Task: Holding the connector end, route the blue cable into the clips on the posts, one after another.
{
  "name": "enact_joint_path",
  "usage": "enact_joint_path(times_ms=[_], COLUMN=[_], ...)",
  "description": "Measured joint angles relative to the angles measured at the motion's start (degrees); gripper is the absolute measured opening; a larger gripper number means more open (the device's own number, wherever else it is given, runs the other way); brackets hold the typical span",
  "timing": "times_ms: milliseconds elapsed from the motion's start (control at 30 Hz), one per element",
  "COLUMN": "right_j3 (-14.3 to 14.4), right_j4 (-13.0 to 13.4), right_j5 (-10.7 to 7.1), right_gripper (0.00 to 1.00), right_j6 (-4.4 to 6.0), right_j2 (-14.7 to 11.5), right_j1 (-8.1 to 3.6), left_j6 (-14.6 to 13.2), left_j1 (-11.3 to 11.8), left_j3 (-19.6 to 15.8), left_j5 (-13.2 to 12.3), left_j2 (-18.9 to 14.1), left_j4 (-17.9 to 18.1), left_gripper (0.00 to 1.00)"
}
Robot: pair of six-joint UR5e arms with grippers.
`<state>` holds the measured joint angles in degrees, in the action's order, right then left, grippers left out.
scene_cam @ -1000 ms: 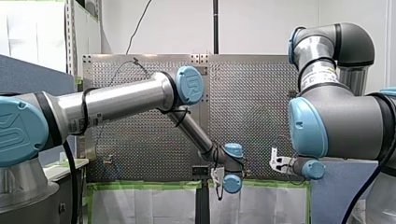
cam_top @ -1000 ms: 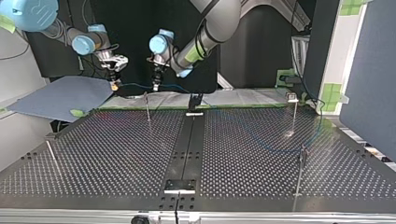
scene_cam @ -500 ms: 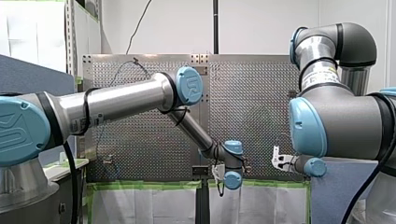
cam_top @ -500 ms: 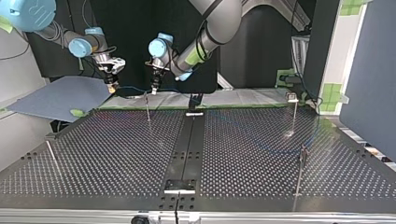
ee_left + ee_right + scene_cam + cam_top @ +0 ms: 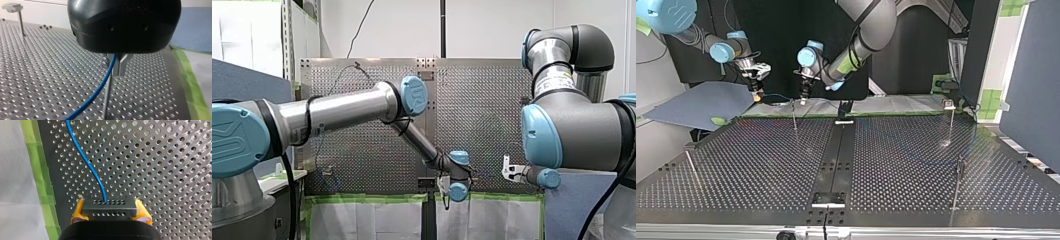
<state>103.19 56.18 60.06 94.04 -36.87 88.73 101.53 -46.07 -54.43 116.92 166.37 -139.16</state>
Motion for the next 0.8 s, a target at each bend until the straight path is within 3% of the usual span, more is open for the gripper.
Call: enact_joint_path(times_ms=[267, 800], right_j3=[-0.58, -3.05], right_j4=[0.17, 0.21], right_j5=[-0.56, -1.06], right_gripper=[0.00, 0.00], right_j6=[0.62, 0.83], right_j2=[0.01, 0.04], right_j1=[0.01, 0.02], left_j6=[-0.01, 1.35], left_j1=[1.53, 2.75], left_j3=[3.15, 5.01], left_j5=[-1.22, -6.01], left_j2=[2.13, 2.23], left_j4=[-2.96, -3.76], left_gripper=[0.00, 0.00])
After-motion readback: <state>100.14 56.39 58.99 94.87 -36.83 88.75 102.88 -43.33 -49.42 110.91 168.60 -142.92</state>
